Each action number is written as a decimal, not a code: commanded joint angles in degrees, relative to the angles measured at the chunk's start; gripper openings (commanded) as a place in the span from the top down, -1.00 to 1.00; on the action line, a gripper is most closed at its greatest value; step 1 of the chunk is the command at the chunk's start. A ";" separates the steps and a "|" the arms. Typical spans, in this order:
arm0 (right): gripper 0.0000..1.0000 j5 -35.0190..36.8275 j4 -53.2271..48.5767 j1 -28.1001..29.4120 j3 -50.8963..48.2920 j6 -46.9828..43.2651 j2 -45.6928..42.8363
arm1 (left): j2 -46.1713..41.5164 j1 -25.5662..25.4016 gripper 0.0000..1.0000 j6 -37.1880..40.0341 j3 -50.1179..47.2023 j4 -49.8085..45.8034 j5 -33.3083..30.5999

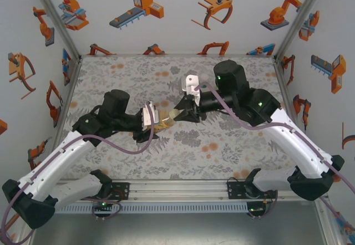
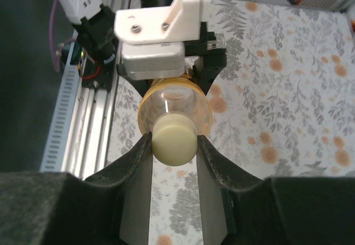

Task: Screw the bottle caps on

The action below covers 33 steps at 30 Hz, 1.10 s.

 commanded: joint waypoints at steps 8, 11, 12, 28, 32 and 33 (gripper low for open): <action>1.00 28.70 6.71 0.76 -9.26 64.96 -2.44 | 6.10 -0.27 0.81 -1.88 1.20 5.45 -3.17; 1.00 33.08 -0.27 0.68 -10.37 84.88 -2.44 | 8.84 -0.24 0.83 -1.73 2.57 5.45 -3.56; 1.00 32.06 -0.68 0.68 -11.50 90.48 -2.54 | 9.58 -0.22 0.84 -1.82 2.96 5.52 -3.65; -0.34 30.43 17.55 1.74 -17.14 93.64 -7.85 | 7.83 -0.29 0.86 -0.15 2.85 6.80 -3.14; -0.47 29.76 19.61 0.33 -19.85 93.61 -9.59 | 6.95 -0.28 0.86 0.58 2.29 6.68 -3.19; -0.46 29.80 21.21 -0.34 -20.95 91.44 -10.40 | 6.78 -0.30 0.86 0.58 2.25 6.60 -3.30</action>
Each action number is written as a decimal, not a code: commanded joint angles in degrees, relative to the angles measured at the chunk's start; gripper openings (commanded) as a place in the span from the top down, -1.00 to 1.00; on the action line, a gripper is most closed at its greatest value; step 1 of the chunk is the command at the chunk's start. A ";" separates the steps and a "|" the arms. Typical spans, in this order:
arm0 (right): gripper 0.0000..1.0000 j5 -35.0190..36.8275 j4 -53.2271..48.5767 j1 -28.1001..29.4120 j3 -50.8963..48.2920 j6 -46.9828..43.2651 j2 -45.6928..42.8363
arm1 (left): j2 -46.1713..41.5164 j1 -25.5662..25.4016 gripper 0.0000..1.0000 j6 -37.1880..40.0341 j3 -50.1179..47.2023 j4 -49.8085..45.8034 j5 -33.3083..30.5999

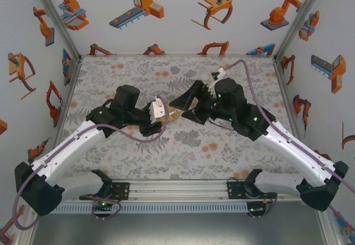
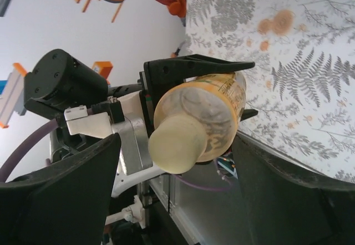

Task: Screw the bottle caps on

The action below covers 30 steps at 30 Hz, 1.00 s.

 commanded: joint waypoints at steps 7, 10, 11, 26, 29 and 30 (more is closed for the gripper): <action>-0.46 -6.64 7.36 -4.19 2.52 -30.48 -3.93 | -2.72 -0.28 0.86 1.26 1.31 0.35 1.66; -0.46 -13.52 4.68 -4.24 6.15 -46.85 -3.19 | -3.77 -0.28 0.86 1.84 0.80 -0.52 2.15; -0.44 -15.54 2.00 -4.24 8.38 -52.27 -2.36 | -4.10 -0.33 0.86 2.21 0.53 -0.90 2.75; -0.09 -37.96 -20.54 -3.92 23.93 -102.73 7.27 | -7.35 -0.26 0.85 4.33 0.99 -6.83 7.25; -0.08 -38.41 -19.21 -3.05 23.35 -102.75 8.10 | -7.08 -0.27 0.85 4.33 0.93 -7.29 7.03; -0.07 -38.27 -18.85 -2.55 23.17 -102.75 8.44 | -7.00 -0.31 0.84 4.25 0.98 -7.39 7.13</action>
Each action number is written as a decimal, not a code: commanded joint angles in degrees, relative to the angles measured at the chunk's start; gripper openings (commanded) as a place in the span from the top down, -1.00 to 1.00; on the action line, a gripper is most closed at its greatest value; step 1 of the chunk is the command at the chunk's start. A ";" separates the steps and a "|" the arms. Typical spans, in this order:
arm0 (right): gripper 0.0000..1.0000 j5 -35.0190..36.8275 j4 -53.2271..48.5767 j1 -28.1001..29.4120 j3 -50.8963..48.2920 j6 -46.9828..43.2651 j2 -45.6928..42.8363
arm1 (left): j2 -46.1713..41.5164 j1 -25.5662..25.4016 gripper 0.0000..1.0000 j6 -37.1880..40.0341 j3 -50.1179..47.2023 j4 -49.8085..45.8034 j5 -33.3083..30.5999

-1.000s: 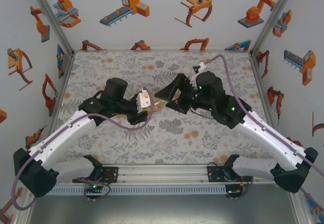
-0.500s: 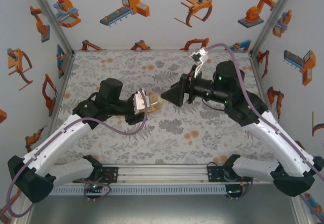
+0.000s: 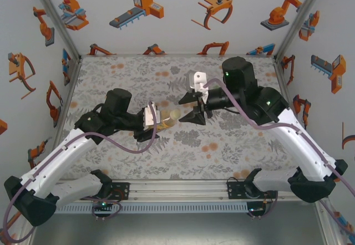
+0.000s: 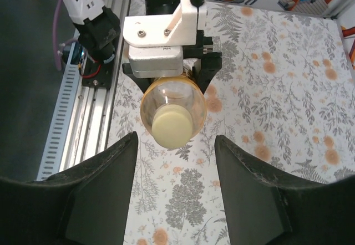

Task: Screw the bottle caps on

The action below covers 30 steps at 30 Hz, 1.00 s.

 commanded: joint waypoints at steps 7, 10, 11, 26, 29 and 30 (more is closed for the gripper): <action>0.03 0.52 1.35 3.54 -0.65 -4.45 1.04 | -0.64 -0.29 0.85 0.81 1.32 -1.53 1.99; 0.07 0.72 1.35 4.21 -0.78 -4.44 1.33 | -1.00 -0.26 0.85 0.91 0.99 -1.56 1.68; 0.07 0.79 1.16 4.31 -0.87 -4.49 1.32 | -1.07 -0.31 0.85 0.91 0.89 -1.52 1.72; 0.23 7.57 -2.27 6.33 0.14 -3.66 1.73 | -1.78 -0.24 0.85 0.51 0.26 -0.40 1.52; 0.27 8.24 -1.88 6.60 0.12 -2.75 1.64 | -1.76 -0.28 0.85 0.64 0.10 -0.31 1.53; 0.24 8.53 -1.79 6.60 0.05 -2.35 1.64 | -1.69 -0.27 0.85 0.64 0.16 -0.31 1.53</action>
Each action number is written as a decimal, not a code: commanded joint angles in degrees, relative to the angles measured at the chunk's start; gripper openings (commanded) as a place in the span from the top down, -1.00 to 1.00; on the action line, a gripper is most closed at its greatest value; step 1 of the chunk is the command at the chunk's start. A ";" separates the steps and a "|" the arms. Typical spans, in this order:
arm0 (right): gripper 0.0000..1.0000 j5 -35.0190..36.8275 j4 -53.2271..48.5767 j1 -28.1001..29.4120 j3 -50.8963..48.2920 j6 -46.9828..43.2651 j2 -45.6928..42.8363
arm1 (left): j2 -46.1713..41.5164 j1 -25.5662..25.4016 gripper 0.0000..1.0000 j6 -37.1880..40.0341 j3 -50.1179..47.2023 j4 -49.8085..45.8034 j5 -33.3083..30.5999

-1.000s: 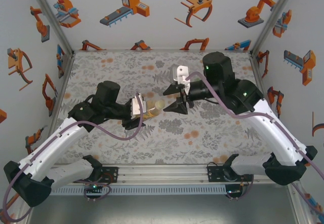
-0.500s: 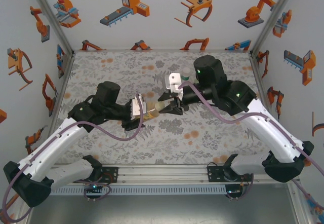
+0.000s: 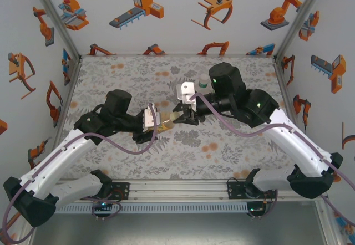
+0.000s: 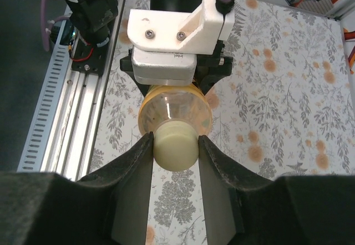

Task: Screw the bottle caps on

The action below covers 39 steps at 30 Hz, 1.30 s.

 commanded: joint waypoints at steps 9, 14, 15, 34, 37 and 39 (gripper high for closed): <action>1.00 8.68 5.22 0.81 -2.82 22.01 -0.59 | -1.68 -0.16 0.84 -0.42 -0.47 3.38 -1.08; 1.00 22.17 8.17 0.81 -5.41 51.85 -0.80 | -2.30 -0.22 0.86 -3.16 -2.28 7.94 -8.21; 1.00 25.16 6.77 0.81 -5.69 58.72 -0.59 | -2.10 -0.19 0.87 -3.54 -2.25 8.43 -9.79; 1.00 26.79 6.45 -2.69 -14.11 104.33 -1.45 | 1.97 -0.18 0.28 -5.83 -1.68 11.18 -17.11; 1.00 27.18 5.84 -3.64 -13.63 100.97 -0.80 | 1.63 -0.21 -0.01 -6.14 -1.99 11.38 -14.51; 1.00 27.28 4.91 -4.80 -12.95 98.48 -0.05 | 1.57 -0.23 -0.22 -6.05 -1.80 10.57 -12.95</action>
